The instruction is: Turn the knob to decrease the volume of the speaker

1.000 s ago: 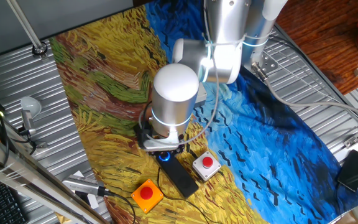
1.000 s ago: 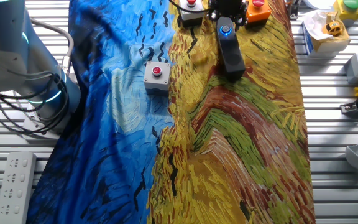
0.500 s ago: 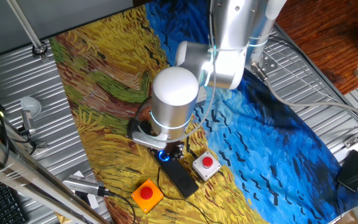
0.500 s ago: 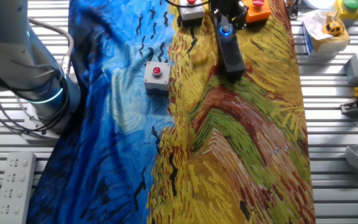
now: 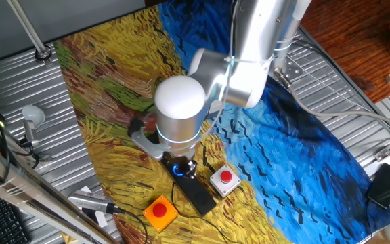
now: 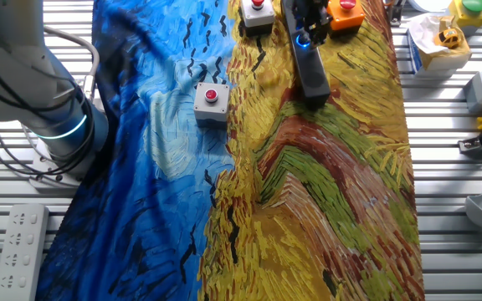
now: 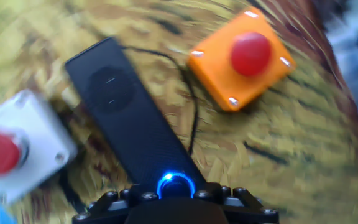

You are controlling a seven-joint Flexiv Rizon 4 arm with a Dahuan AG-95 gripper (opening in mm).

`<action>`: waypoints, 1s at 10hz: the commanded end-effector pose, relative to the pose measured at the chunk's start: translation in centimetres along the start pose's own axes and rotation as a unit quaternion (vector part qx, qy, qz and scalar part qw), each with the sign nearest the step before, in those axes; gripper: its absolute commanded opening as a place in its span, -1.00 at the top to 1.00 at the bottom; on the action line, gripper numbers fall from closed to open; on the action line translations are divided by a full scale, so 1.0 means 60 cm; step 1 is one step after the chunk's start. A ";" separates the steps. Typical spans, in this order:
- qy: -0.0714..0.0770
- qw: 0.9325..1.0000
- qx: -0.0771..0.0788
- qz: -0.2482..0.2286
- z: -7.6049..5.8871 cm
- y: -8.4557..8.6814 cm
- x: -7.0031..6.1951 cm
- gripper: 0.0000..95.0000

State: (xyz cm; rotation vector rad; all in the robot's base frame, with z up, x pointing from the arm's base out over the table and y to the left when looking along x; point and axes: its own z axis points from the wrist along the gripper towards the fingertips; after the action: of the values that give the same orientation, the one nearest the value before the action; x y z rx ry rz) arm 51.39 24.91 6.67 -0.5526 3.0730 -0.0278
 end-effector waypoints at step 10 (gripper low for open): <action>0.004 0.998 -0.018 0.065 0.003 0.003 0.004 0.60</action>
State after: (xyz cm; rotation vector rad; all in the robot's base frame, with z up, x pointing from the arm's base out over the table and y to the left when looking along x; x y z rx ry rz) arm 51.13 25.01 6.45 -0.3520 3.1169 0.0279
